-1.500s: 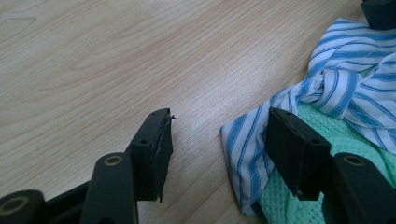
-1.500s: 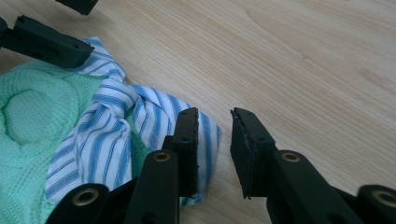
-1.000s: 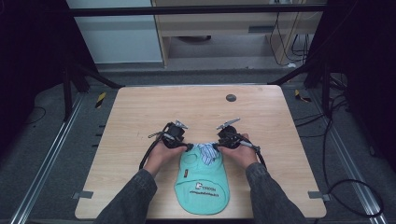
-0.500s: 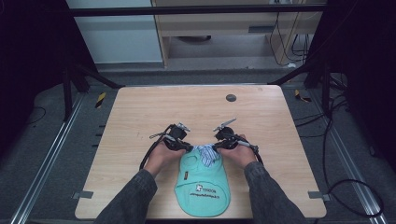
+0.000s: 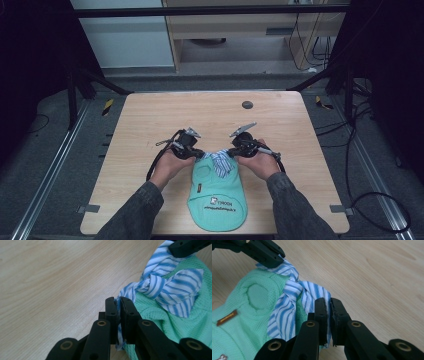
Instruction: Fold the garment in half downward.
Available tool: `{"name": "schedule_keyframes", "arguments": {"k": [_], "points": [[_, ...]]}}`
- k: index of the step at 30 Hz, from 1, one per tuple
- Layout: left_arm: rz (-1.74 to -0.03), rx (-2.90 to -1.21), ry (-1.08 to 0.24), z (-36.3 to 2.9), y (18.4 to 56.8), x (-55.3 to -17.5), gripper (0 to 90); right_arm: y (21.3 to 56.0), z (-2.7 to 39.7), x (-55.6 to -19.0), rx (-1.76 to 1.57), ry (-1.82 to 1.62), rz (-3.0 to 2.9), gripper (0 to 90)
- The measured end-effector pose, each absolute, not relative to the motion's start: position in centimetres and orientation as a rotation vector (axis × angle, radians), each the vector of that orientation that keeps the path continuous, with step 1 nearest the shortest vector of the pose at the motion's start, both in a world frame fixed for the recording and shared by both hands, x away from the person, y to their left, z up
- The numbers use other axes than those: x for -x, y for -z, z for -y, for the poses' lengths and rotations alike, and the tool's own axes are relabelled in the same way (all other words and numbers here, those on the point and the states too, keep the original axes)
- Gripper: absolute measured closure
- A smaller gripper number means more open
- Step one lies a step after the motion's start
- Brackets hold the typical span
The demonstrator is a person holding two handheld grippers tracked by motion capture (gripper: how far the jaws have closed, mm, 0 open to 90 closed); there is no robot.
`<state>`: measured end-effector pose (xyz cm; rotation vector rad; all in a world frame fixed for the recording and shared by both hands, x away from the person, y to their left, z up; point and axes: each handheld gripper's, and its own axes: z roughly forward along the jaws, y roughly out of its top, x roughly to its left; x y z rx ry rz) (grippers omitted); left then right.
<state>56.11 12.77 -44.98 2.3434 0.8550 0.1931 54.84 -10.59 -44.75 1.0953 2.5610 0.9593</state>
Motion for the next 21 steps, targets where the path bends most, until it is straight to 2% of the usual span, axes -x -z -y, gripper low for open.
{"name": "schedule_keyframes", "arguments": {"k": [21], "points": [[-0.751, -2.315, -0.302, -12.5, 40.1, -55.6, 85.2, 40.6, 11.9, -54.1, -0.965, -1.032, -2.496, 85.2]]}}
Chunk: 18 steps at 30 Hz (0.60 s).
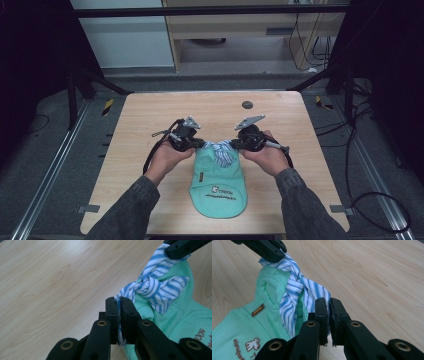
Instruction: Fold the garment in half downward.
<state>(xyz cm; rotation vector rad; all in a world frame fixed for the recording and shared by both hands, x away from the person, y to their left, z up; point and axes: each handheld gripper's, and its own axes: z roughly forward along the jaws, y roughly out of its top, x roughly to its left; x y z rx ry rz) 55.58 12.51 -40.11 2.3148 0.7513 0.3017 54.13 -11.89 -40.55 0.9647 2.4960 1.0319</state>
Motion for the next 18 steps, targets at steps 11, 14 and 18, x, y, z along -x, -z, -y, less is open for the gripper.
{"name": "schedule_keyframes", "arguments": {"k": [11, 14, 18], "points": [[-0.739, -2.314, -0.316, -12.7, 39.5, -55.9, 85.2, 39.7, 11.5, -54.0, -0.918, -1.012, -2.498, 85.0], [-0.734, -2.318, -0.324, -12.8, 39.2, -56.0, 85.2, 39.5, 11.4, -54.0, -0.907, -1.010, -2.500, 85.0], [-0.730, -2.324, -0.335, -12.7, 38.8, -56.2, 85.2, 39.3, 11.4, -54.2, -0.901, -1.015, -2.497, 85.0]]}}
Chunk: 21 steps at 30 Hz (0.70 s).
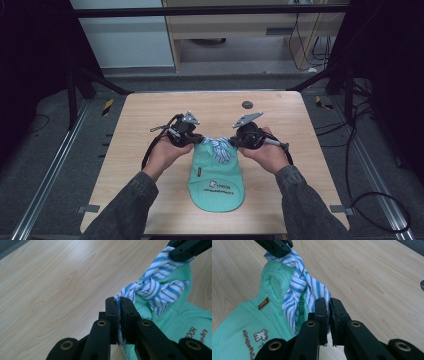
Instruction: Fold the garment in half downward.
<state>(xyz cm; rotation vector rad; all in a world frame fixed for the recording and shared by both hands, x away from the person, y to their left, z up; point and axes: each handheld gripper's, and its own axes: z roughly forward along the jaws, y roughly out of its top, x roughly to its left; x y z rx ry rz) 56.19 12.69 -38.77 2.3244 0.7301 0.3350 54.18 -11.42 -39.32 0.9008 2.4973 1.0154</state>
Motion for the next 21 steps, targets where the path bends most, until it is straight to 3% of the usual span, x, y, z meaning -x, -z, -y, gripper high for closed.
{"name": "schedule_keyframes", "arguments": {"k": [21], "points": [[-0.723, -2.287, -0.375, -12.9, 37.5, -56.8, 85.2, 37.4, 11.0, -54.7, -0.834, -0.981, -2.484, 85.0]]}}
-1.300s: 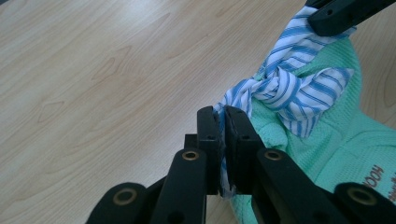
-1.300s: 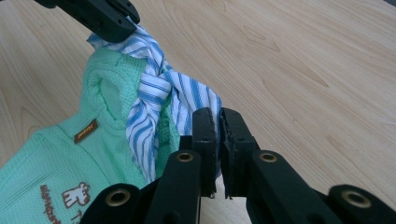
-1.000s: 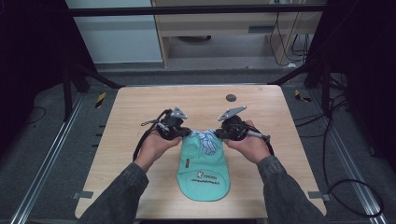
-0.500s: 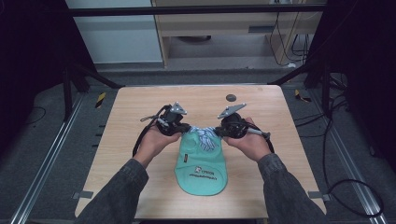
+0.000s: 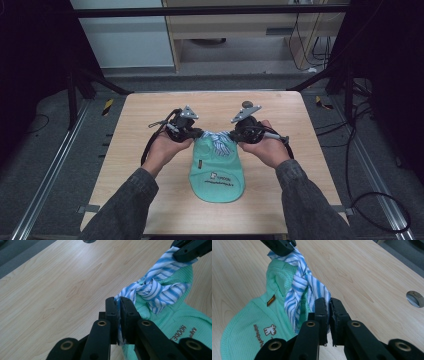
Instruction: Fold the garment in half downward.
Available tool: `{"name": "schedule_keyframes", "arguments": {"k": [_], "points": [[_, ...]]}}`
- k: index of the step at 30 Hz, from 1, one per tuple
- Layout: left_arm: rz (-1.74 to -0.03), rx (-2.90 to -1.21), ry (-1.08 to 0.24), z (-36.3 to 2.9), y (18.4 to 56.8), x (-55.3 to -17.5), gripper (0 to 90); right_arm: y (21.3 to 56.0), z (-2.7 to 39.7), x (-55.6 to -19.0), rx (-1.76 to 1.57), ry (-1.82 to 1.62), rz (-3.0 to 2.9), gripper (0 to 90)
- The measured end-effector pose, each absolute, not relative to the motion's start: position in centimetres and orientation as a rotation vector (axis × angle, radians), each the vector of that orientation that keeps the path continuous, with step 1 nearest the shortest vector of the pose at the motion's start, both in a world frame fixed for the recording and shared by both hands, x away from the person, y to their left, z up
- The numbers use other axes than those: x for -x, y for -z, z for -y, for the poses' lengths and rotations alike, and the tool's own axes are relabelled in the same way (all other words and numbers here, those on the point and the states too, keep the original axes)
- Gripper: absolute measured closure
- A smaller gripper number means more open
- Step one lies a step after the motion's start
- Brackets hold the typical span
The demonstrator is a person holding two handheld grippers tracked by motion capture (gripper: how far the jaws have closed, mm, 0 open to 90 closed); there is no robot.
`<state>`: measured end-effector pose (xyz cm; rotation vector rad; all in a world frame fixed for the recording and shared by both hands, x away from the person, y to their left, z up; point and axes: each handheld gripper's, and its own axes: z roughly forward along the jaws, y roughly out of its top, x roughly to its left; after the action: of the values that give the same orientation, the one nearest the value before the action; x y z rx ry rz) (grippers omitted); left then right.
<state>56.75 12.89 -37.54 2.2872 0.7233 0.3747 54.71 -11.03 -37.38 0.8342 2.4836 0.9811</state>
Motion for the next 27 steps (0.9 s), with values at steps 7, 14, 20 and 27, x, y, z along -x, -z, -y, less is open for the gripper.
{"name": "schedule_keyframes", "arguments": {"k": [7, 14, 20, 27], "points": [[-0.718, -2.278, -0.394, -12.8, 37.3, -56.7, 85.3, 36.8, 10.9, -54.8, -0.810, -0.945, -2.488, 85.1], [-0.717, -2.282, -0.396, -12.6, 37.2, -56.9, 85.2, 36.6, 11.1, -55.0, -0.803, -0.945, -2.483, 85.1], [-0.722, -2.273, -0.399, -12.6, 36.9, -57.3, 85.3, 36.6, 11.2, -55.3, -0.805, -0.954, -2.479, 85.1], [-0.727, -2.282, -0.410, -12.3, 36.8, -57.9, 85.2, 36.8, 11.2, -56.2, -0.825, -0.950, -2.463, 85.1]]}}
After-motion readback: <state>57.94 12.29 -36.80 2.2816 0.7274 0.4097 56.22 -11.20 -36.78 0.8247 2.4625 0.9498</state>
